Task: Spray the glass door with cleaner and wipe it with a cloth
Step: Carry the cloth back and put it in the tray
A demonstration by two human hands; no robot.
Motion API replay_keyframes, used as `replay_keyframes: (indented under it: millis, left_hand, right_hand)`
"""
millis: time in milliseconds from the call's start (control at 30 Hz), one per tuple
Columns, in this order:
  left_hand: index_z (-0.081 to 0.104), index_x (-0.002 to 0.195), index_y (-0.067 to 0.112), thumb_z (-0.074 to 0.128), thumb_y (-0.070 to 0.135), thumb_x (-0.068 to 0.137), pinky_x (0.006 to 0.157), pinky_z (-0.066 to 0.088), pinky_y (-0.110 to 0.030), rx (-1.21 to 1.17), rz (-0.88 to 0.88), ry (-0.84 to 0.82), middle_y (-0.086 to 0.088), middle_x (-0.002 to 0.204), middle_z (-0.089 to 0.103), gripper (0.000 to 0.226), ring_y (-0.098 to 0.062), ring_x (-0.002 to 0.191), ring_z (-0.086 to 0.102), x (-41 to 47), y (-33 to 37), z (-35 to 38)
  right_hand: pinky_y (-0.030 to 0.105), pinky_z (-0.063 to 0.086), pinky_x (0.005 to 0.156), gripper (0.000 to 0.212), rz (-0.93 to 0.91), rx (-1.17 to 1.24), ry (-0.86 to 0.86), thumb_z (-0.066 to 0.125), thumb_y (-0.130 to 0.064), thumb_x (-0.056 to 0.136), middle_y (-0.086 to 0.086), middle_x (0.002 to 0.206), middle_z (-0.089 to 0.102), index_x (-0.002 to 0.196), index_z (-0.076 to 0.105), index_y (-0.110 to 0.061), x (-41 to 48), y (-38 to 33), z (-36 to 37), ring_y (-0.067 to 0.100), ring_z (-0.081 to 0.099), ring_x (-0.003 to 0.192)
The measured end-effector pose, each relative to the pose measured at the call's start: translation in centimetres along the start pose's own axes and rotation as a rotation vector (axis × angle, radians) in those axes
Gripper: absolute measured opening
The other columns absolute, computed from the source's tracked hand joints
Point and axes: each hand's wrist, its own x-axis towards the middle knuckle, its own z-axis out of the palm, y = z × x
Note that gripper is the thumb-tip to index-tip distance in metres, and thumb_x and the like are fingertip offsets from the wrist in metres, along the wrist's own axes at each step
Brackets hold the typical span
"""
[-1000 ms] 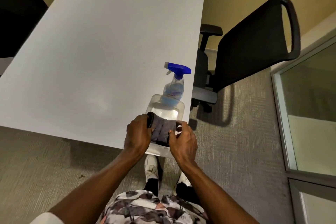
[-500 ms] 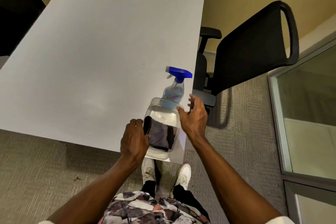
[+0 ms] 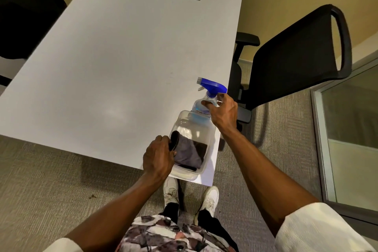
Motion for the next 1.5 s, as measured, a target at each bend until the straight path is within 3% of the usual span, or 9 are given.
replay_keyframes:
  millis: [167, 267, 467, 600, 733, 867, 1200, 1367, 1500]
  left_hand:
    - [0.068, 0.112, 0.008, 0.082, 0.019, 0.094, 0.077, 0.054, -0.041, -0.005, 0.006, -0.008, -0.011, 0.112, 0.069, 0.026, -0.033, 0.099, 0.069, 0.2, -0.2, 0.2]
    - [0.067, 0.110, 0.008, 0.081, 0.018, 0.094, 0.075, 0.050, -0.038, -0.003, 0.008, -0.008, -0.010, 0.111, 0.069, 0.023, -0.032, 0.099, 0.068, 0.3, -0.3, 0.3]
    - [0.068, 0.115, 0.007, 0.080, 0.021, 0.096, 0.075, 0.042, -0.033, 0.008, 0.019, -0.006, -0.010, 0.113, 0.069, 0.026, -0.028, 0.099, 0.067, 0.2, -0.3, 0.4]
    - [0.067, 0.116, 0.007, 0.080, 0.022, 0.096, 0.074, 0.045, -0.033, 0.003, 0.022, -0.008, -0.011, 0.113, 0.069, 0.028, -0.028, 0.097, 0.067, 0.2, -0.4, 0.5]
    - [0.067, 0.117, 0.007, 0.080, 0.023, 0.097, 0.074, 0.044, -0.031, 0.010, 0.026, -0.010, -0.011, 0.114, 0.070, 0.028, -0.026, 0.098, 0.067, 0.2, -0.2, 0.4]
    - [0.068, 0.118, 0.007, 0.082, 0.021, 0.094, 0.074, 0.048, -0.031, 0.014, 0.022, -0.022, -0.011, 0.117, 0.071, 0.031, -0.028, 0.100, 0.070, 0.1, -0.3, 0.4]
    - [0.067, 0.117, 0.006, 0.081, 0.018, 0.094, 0.075, 0.049, -0.032, 0.019, 0.006, -0.044, -0.012, 0.116, 0.071, 0.029, -0.029, 0.100, 0.069, 0.0, -0.1, 0.3]
    - [0.067, 0.121, 0.006, 0.080, 0.015, 0.095, 0.080, 0.055, -0.035, 0.048, -0.001, -0.065, -0.013, 0.120, 0.070, 0.031, -0.030, 0.105, 0.070, -0.1, 0.2, 0.1]
    - [0.066, 0.121, 0.009, 0.080, 0.020, 0.096, 0.078, 0.053, -0.036, 0.091, -0.004, -0.082, -0.011, 0.121, 0.069, 0.032, -0.029, 0.105, 0.069, 0.0, 0.3, -0.2]
  right_hand:
    - [0.038, 0.059, 0.095, 0.054, -0.022, 0.013, 0.066, 0.089, -0.028, 0.092, 0.018, 0.130, 0.075, 0.133, 0.068, 0.001, -1.2, -0.6, -1.8, 0.032, 0.072, 0.119]
    - [0.044, 0.063, 0.097, 0.052, -0.092, 0.048, 0.118, 0.089, -0.028, 0.092, 0.018, 0.127, 0.077, 0.130, 0.070, 0.000, -2.6, -1.5, -3.9, 0.029, 0.073, 0.114]
    - [0.014, 0.050, 0.086, 0.049, -0.257, 0.077, 0.127, 0.089, -0.025, 0.092, 0.013, 0.123, 0.077, 0.130, 0.068, -0.002, -5.9, -3.9, -7.6, 0.020, 0.071, 0.110]
    - [0.024, 0.054, 0.083, 0.043, -0.259, 0.045, 0.069, 0.089, -0.026, 0.091, 0.002, 0.111, 0.074, 0.123, 0.071, -0.004, -7.4, -3.5, -7.2, 0.023, 0.071, 0.103]
    - [0.030, 0.055, 0.084, 0.051, -0.206, -0.024, 0.007, 0.090, -0.028, 0.090, 0.014, 0.127, 0.079, 0.130, 0.070, -0.002, -7.5, -1.4, -4.7, 0.024, 0.071, 0.110]
    - [0.049, 0.063, 0.099, 0.057, -0.145, -0.048, -0.041, 0.089, -0.031, 0.091, 0.016, 0.132, 0.077, 0.135, 0.069, -0.002, -7.1, 0.1, -2.4, 0.030, 0.074, 0.119]
    - [0.047, 0.059, 0.103, 0.058, -0.046, -0.082, -0.103, 0.089, -0.026, 0.092, 0.020, 0.136, 0.074, 0.138, 0.066, 0.001, -6.3, 1.7, -0.6, 0.034, 0.070, 0.126]
    - [0.036, 0.053, 0.095, 0.058, -0.034, -0.122, -0.111, 0.088, -0.029, 0.093, 0.019, 0.135, 0.073, 0.138, 0.066, -0.001, -6.2, 2.1, -0.5, 0.034, 0.070, 0.126]
    - [0.041, 0.056, 0.100, 0.059, -0.036, -0.120, -0.121, 0.088, -0.029, 0.093, 0.020, 0.137, 0.073, 0.139, 0.066, 0.000, -6.2, 1.9, -0.5, 0.034, 0.069, 0.127]
